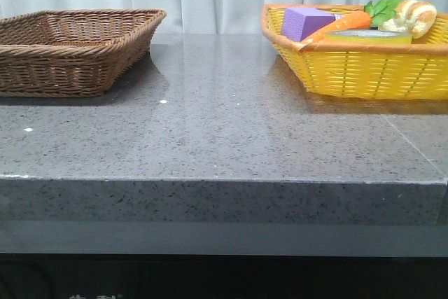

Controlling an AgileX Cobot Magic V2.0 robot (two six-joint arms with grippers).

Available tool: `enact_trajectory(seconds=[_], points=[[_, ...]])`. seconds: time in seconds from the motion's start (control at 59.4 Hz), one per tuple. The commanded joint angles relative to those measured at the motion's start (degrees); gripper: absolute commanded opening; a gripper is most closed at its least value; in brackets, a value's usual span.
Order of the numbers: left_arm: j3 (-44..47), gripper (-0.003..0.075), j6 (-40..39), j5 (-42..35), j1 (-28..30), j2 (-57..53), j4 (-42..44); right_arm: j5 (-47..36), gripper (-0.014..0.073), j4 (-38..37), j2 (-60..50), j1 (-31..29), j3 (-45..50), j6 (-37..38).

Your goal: Transfer tape with both arms

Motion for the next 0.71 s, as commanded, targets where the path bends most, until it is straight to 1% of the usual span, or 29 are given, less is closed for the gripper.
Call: enact_trajectory(seconds=[0.0,0.556,0.623,0.69], points=[[2.2,-0.002,-0.8,-4.9,0.0,-1.1,-0.5,-4.0,-0.0069,-0.2,-1.5,0.0,-1.5,-0.1],[2.2,-0.002,-0.8,-4.9,0.0,-1.1,-0.5,-4.0,-0.0069,-0.2,-1.5,0.0,-1.5,-0.1],[2.2,-0.002,-0.8,-5.0,0.0,-1.1,1.6,-4.0,-0.0069,-0.2,-1.5,0.0,-1.5,-0.1],[2.2,-0.002,-0.8,-5.1,0.0,-1.1,1.8,-4.0,-0.0069,-0.2,-1.5,0.0,-1.5,-0.1]])
